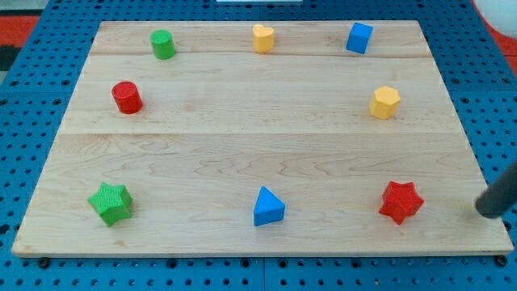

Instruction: Slide the red star top left of the blue triangle

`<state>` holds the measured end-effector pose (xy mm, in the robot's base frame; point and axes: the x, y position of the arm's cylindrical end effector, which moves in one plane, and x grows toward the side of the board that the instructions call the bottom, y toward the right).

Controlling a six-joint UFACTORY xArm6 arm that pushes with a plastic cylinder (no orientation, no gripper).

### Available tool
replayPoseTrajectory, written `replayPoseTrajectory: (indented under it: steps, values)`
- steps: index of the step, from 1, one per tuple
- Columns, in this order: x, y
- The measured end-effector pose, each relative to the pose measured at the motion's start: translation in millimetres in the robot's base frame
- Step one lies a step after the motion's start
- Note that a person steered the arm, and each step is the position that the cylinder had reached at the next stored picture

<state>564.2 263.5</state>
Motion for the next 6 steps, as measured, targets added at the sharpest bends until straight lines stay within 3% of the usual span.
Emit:
replayPoseTrajectory:
  steps: [1, 4, 6]
  values:
    - [-2.4, -72.6]
    - [12.8, -112.6]
    - [-27.2, -191.2]
